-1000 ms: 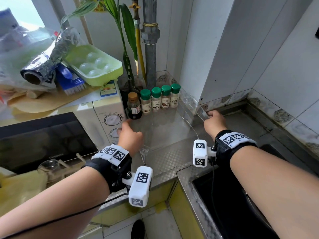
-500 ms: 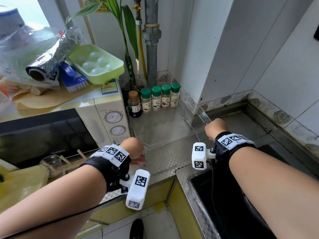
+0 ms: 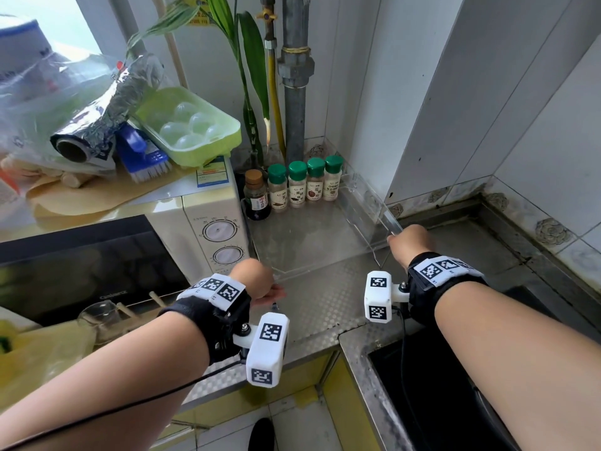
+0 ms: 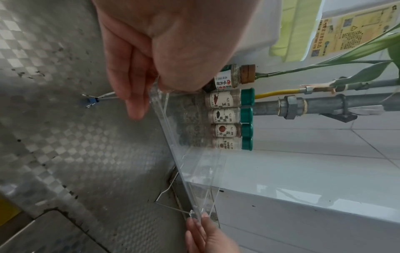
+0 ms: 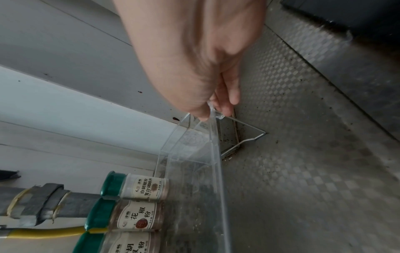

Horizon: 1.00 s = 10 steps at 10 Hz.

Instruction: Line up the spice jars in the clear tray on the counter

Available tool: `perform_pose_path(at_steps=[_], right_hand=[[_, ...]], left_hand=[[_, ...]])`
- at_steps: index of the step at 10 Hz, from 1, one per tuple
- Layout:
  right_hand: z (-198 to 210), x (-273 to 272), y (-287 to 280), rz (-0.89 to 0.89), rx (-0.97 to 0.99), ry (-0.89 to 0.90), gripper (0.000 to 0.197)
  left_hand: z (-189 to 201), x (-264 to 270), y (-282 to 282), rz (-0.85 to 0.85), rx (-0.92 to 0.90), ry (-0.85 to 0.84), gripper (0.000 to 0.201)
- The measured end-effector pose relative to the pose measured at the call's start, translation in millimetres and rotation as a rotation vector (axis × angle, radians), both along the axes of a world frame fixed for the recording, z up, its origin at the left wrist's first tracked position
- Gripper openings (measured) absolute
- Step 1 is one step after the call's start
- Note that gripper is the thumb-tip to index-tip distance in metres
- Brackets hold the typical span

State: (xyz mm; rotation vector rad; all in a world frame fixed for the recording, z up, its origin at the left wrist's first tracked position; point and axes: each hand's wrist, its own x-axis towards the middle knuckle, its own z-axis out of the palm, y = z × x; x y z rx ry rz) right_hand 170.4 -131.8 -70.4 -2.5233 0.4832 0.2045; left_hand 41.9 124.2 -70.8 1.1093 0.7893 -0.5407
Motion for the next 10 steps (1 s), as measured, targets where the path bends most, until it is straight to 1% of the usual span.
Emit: perform_pose_path(at_steps=[1,2,3,4,7,8,9,10], right_hand=[[0,7,6,-0.001,0.011,-0.002,0.037],[0,12,13,0.008,0.016,-0.007,0.038],[1,18,17,0.008,0.010,-0.005,0.038],[1,23,19,0.000,0.019,0.001,0.039],[5,21,24,-0.036,0.082,0.010,0.042],[2,13,26,-0.049,0.187,0.004,0.056],[7,-4,31,-0.077,0.306,-0.045,0.073],[13,-15,35,-0.064,0.360,-0.067,0.078]], left_hand=[[9,8,-1,0.090,0.109,0.009,0.053],[7,16,-7,0.059,0.400,-0.038,0.019],[6,23,-2,-0.036,0.487,-0.042,0.028],[9,27,-1,-0.019,0.511,-0.058,0.031],[11,28,6,-0.129,0.566,-0.074,0.030],[13,22,6,-0.171,0.539,-0.085,0.029],[18,15,9,-0.180,0.535,-0.100,0.020],[29,8,9,-0.148,0.635,-0.121,0.014]])
